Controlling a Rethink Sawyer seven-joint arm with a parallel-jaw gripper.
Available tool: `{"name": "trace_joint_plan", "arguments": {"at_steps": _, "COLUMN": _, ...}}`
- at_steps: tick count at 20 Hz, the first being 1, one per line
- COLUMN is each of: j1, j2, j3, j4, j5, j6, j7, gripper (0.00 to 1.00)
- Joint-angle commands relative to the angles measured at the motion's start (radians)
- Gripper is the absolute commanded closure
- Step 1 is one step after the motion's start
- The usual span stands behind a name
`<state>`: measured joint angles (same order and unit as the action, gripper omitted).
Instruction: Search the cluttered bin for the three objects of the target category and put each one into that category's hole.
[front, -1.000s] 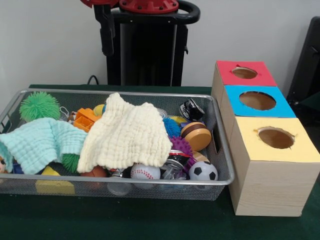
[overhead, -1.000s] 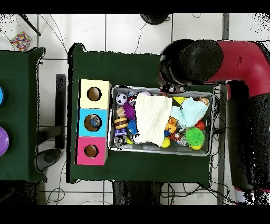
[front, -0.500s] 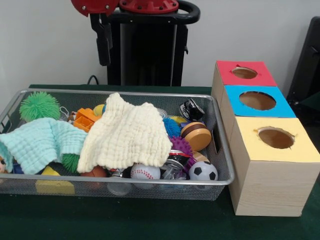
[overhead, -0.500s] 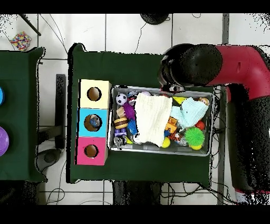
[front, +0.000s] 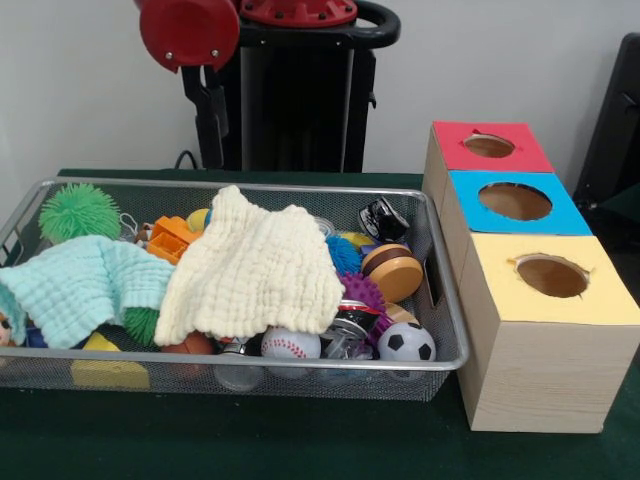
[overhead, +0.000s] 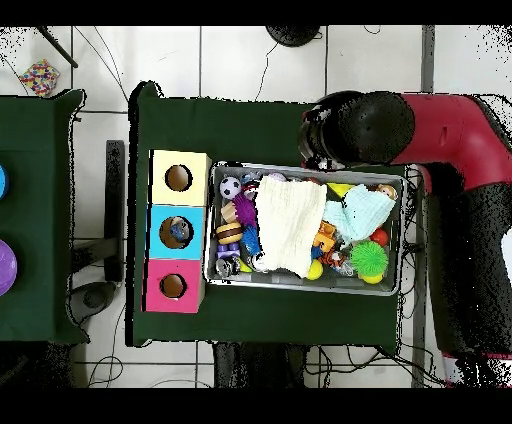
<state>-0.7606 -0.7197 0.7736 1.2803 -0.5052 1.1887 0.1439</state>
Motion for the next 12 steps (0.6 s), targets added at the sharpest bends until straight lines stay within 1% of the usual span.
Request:
{"name": "trace_joint_plan", "arguments": {"at_steps": 1, "j1": 0.023, "j2": 0.063, "j3": -0.084, "j4": 0.094, "j5": 0.011, "j6": -0.038, "j7": 0.207, "gripper": 0.00}}
{"name": "trace_joint_plan", "arguments": {"at_steps": 3, "j1": 0.037, "j2": 0.060, "j3": -0.092, "j4": 0.080, "j5": -0.003, "j6": -0.049, "j7": 0.211, "gripper": 0.00}}
{"name": "trace_joint_plan", "arguments": {"at_steps": 6, "j1": 0.066, "j2": 0.056, "j3": -0.104, "j4": 0.052, "j5": 0.005, "j6": -0.031, "j7": 0.237, "gripper": 0.00}}
{"name": "trace_joint_plan", "arguments": {"at_steps": 10, "j1": 0.105, "j2": 0.080, "j3": -0.135, "j4": 0.068, "j5": -0.004, "j6": -0.118, "j7": 0.321, "gripper": 0.00}}
{"name": "trace_joint_plan", "arguments": {"at_steps": 12, "j1": 0.121, "j2": 0.092, "j3": -0.153, "j4": 0.071, "j5": -0.003, "j6": -0.150, "j7": 0.345, "gripper": 0.00}}
